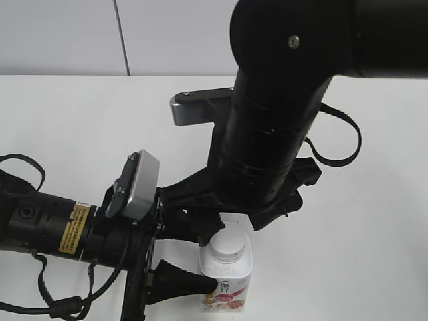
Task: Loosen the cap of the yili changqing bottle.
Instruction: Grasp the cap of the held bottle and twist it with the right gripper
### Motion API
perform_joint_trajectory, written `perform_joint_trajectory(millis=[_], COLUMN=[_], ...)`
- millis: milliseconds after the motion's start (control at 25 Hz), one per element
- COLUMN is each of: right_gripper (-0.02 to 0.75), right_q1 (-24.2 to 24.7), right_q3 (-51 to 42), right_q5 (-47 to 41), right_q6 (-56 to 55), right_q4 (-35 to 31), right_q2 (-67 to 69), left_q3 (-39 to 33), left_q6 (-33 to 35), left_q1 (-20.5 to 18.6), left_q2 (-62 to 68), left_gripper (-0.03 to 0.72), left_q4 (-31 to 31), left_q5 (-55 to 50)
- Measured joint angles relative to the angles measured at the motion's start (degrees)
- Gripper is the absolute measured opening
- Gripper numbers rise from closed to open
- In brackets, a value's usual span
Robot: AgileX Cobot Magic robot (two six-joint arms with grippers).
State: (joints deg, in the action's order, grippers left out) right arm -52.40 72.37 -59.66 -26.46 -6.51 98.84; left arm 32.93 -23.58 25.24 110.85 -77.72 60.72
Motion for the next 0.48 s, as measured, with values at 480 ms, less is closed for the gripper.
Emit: perform_joint_trajectory(millis=[480], right_gripper=[0.546], right_q1=[0.0], right_q3=[0.0], right_q5=[0.3], right_q6=[-1.15], right_q4=[1.67], right_q2=[1.94], left_q3=[0.0], left_q6=[0.0], left_q1=[0.0], left_q2=[0.0], left_gripper=[0.428], left_q4=[0.0], left_q5=[0.0])
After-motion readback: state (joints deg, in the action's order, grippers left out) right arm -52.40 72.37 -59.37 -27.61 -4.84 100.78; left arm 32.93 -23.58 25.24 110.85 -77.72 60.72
